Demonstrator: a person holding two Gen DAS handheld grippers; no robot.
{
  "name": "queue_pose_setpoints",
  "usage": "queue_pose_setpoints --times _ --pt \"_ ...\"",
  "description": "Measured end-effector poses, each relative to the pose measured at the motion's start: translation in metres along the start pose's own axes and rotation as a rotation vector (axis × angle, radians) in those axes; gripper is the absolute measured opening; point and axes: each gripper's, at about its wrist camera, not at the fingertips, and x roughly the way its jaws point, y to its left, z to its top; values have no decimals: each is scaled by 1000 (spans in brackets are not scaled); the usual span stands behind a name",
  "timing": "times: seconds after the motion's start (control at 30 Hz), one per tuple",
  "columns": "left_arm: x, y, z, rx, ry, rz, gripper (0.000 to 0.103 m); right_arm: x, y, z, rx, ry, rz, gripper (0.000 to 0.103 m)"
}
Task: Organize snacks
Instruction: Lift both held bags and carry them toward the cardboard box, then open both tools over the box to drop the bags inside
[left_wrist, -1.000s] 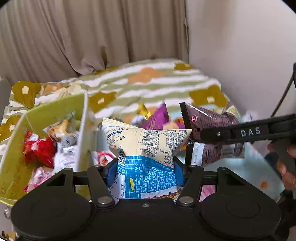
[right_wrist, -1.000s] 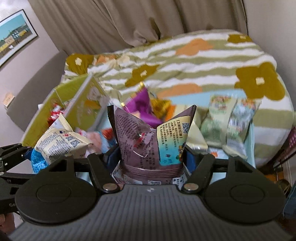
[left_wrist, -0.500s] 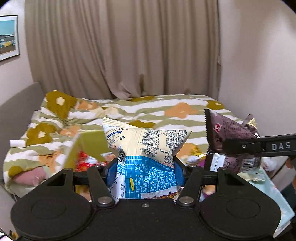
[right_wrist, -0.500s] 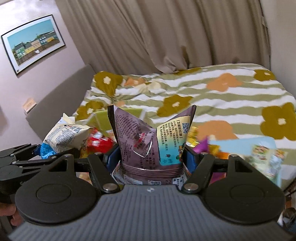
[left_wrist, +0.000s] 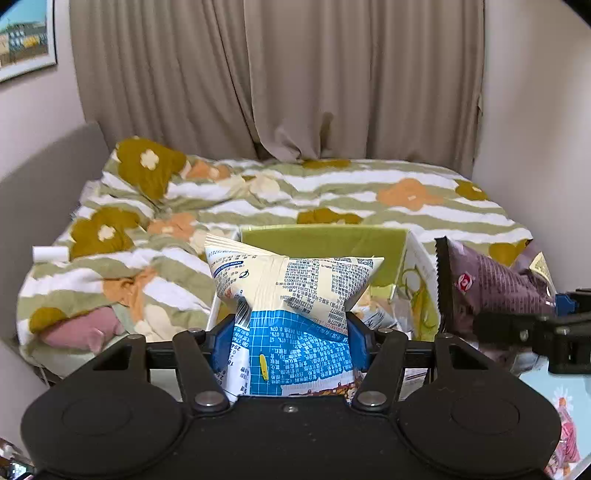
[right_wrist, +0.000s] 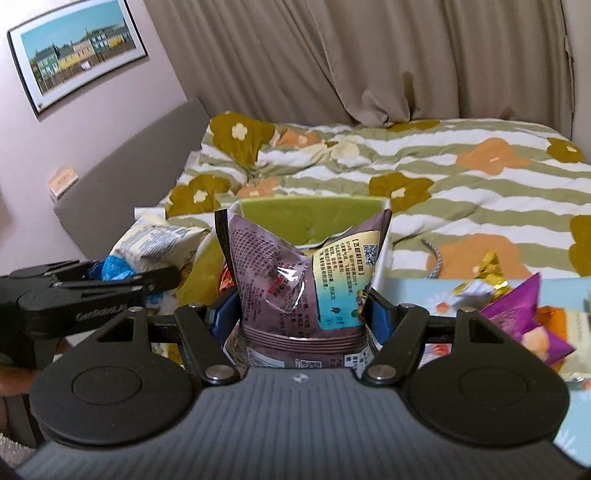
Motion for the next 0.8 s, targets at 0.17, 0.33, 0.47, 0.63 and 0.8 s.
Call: queue_pose_setpoints --times 0.17,0.33,0.47,0.63,0.8 --pt "20 23 -3 -28 40 -45 97 22 20 -10 12 36 -42 86" --pt "20 33 -7 -16 39 -71 98 39 29 -19 44 70 -85 86" --pt "21 45 -13 -41 46 -82 98 45 36 -22 57 96 -105 86" --pt "18 60 -19 -71 35 -84 98 54 49 -24 7 126 -122 87" --pt "14 70 -24 -81 40 -61 98 63 61 -26 -38 157 -104 93"
